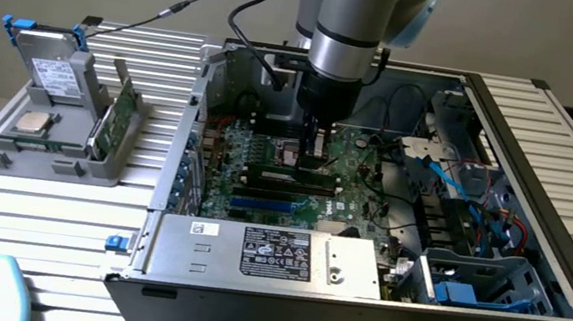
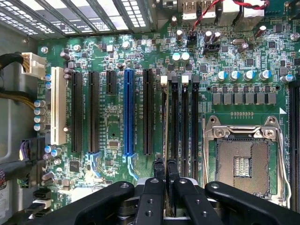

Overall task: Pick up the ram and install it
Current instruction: 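Press down the ram until it locks into place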

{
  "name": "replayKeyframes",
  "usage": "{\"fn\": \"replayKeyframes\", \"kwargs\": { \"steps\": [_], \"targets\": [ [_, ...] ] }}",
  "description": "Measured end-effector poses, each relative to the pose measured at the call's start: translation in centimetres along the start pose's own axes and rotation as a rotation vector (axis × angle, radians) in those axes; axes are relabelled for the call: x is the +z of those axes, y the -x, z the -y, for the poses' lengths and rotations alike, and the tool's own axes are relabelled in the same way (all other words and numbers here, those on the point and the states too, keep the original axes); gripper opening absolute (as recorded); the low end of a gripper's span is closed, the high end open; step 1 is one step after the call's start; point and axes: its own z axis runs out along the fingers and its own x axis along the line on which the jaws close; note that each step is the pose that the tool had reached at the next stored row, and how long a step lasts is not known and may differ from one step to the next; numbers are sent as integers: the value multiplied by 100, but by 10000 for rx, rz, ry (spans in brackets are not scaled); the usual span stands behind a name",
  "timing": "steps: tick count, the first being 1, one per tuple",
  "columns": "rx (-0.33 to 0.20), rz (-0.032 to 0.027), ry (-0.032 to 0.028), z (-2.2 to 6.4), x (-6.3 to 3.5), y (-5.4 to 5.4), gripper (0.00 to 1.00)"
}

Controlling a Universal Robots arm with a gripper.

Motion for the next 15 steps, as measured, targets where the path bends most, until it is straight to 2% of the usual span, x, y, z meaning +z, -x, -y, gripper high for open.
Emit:
{"fn": "replayKeyframes", "kwargs": {
  "steps": [10,12,15],
  "targets": [
    [-2,-13,-5,-2,-11,21,14],
    [0,-75,-31,-2,-12,25,14],
    [0,-246,-74,-2,-14,36,14]
  ]
}}
